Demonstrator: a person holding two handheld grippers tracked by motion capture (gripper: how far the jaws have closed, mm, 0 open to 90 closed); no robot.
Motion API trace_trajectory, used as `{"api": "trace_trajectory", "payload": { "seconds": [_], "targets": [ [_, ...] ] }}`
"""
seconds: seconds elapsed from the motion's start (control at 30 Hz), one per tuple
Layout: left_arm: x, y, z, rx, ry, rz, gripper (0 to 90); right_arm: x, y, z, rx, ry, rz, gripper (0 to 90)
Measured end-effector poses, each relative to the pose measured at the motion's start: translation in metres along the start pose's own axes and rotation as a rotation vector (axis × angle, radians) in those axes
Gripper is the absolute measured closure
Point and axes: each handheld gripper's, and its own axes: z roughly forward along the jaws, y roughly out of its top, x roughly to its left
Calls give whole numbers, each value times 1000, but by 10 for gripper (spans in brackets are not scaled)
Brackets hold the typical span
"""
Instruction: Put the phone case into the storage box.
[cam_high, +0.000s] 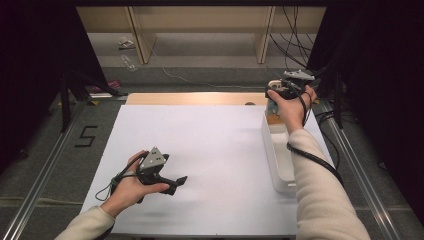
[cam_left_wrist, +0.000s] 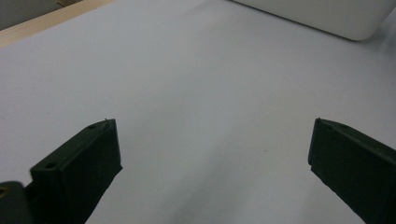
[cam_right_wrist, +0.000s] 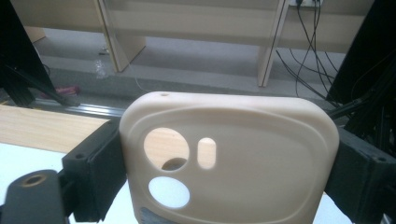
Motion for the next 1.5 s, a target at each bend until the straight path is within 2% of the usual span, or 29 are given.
{"api": "trace_trajectory", "payload": {
  "seconds": [1.5],
  "targets": [
    [-1,0,1,3,-3,1,19,-1,-18,6,40,10,4,118]
  ]
}}
